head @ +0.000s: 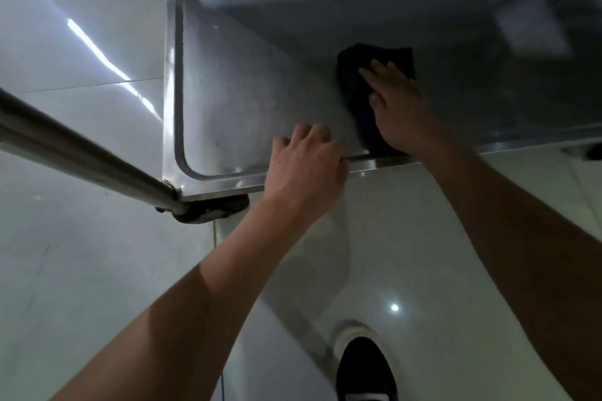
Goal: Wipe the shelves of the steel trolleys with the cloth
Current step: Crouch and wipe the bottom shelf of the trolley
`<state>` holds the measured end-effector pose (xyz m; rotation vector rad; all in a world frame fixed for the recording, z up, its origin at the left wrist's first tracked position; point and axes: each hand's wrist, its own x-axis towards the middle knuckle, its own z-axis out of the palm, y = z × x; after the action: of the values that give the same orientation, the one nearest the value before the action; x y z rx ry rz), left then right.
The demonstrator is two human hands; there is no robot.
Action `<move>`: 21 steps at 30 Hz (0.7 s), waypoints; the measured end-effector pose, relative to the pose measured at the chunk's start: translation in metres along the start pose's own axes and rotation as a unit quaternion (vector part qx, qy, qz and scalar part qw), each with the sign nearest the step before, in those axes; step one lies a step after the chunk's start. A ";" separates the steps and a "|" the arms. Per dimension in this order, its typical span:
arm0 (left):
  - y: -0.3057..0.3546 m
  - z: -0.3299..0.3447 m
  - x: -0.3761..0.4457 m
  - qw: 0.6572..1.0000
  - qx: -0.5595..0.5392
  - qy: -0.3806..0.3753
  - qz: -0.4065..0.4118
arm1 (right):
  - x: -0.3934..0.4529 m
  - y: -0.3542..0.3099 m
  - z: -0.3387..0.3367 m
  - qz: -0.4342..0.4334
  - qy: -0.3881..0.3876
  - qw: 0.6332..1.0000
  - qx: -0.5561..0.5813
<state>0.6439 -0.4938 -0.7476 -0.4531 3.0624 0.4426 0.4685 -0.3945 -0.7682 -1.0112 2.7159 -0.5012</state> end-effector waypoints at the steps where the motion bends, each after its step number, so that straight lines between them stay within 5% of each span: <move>1: 0.004 0.004 -0.002 1.000 0.003 -0.003 0.001 | -0.006 0.001 -0.001 0.000 -0.002 1.000 0.002; 21: -0.045 0.005 -0.054 0.999 -0.023 0.027 -0.029 | -0.075 -0.061 0.024 -0.042 -0.022 0.999 0.007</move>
<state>0.7085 -0.5185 -0.7619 -0.5626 3.0860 0.5091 0.5674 -0.3941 -0.7620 -1.1222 2.6366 -0.5067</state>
